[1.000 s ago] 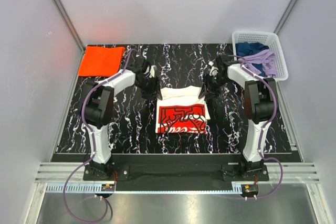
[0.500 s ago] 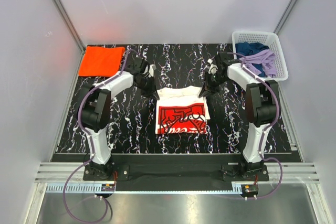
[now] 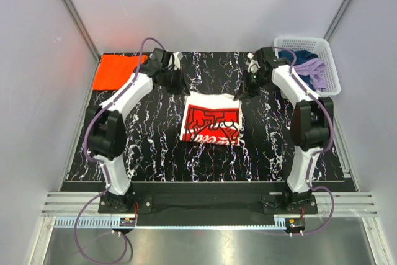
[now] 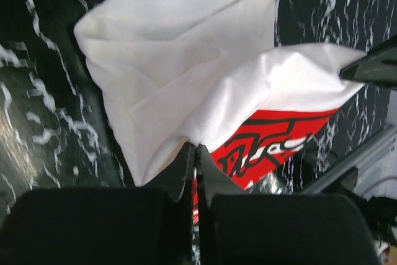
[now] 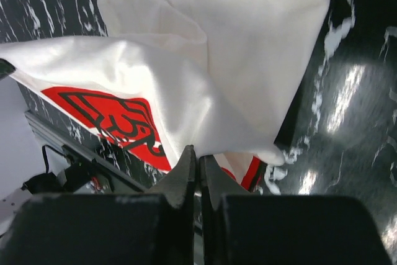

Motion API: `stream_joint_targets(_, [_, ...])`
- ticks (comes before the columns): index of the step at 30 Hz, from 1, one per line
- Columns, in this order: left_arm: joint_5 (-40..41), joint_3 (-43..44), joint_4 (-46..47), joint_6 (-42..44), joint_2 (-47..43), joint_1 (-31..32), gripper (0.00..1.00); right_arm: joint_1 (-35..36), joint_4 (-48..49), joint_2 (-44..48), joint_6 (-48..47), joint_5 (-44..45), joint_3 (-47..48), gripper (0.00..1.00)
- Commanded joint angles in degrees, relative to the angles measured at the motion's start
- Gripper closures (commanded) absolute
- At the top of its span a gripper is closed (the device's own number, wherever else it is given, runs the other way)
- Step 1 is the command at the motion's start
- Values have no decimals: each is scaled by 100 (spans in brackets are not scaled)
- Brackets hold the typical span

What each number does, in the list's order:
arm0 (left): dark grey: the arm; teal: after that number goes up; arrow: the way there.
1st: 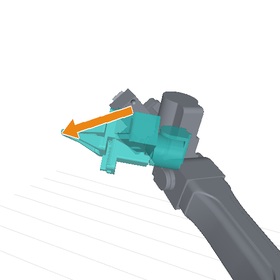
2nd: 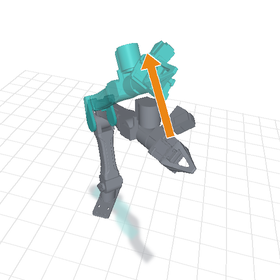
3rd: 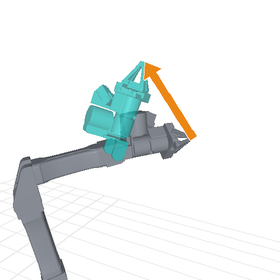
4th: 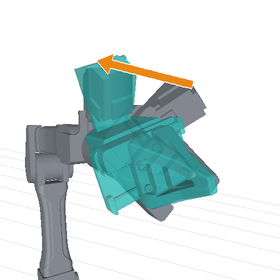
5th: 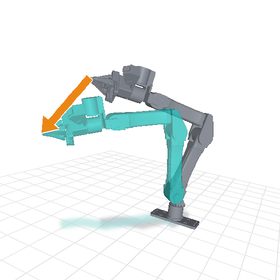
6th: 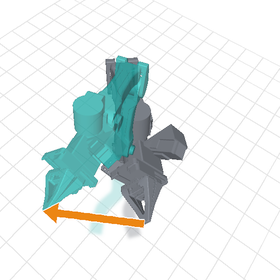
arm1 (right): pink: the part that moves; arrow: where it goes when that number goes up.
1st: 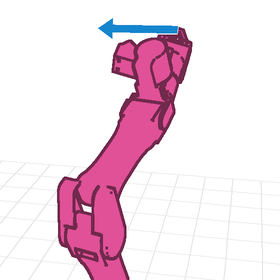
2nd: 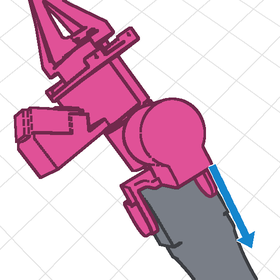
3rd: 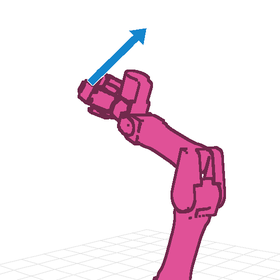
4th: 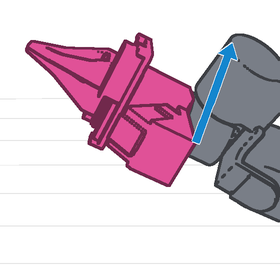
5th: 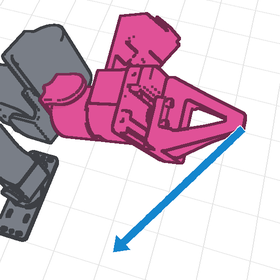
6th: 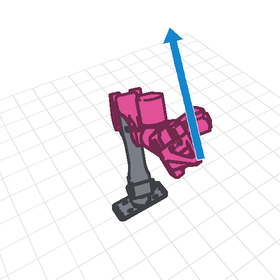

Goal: Fold and stack the t-shirts
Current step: Fold the tshirt

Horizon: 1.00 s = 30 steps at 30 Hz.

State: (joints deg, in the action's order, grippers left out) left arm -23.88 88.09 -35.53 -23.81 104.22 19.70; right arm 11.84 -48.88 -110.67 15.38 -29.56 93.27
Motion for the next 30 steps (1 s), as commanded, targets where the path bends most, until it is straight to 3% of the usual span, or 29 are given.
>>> stream_joint_targets(1, [77,716,72,43,667,-177,100,-102,90,-813,-87,-23,969,100])
stream_joint_targets(6, [85,1489,598,105,1852,-450,100,-278,45,-2236,-334,117,2281,98])
stream_joint_targets(10, [59,2894,828,236,3066,-573,100,-480,300,-2994,-158,196,3281,97])
stream_joint_targets(13, [-2,4029,627,115,3771,-695,100,-516,-451,-3811,-263,109,4605,94])
stream_joint_targets(16, [128,4014,793,-36,3816,-871,100,-524,-710,-4269,-219,47,5243,92])
stream_joint_targets(21, [-143,3130,1618,-422,3544,-1021,100,-533,-122,-3884,44,65,4763,92])
stream_joint_targets(24, [-292,2461,2373,-659,3052,-969,100,-524,439,-3410,255,-225,4000,92])
stream_joint_targets(30, [-109,2124,2762,-712,2253,-889,100,-524,1056,-2556,466,-217,3347,94])
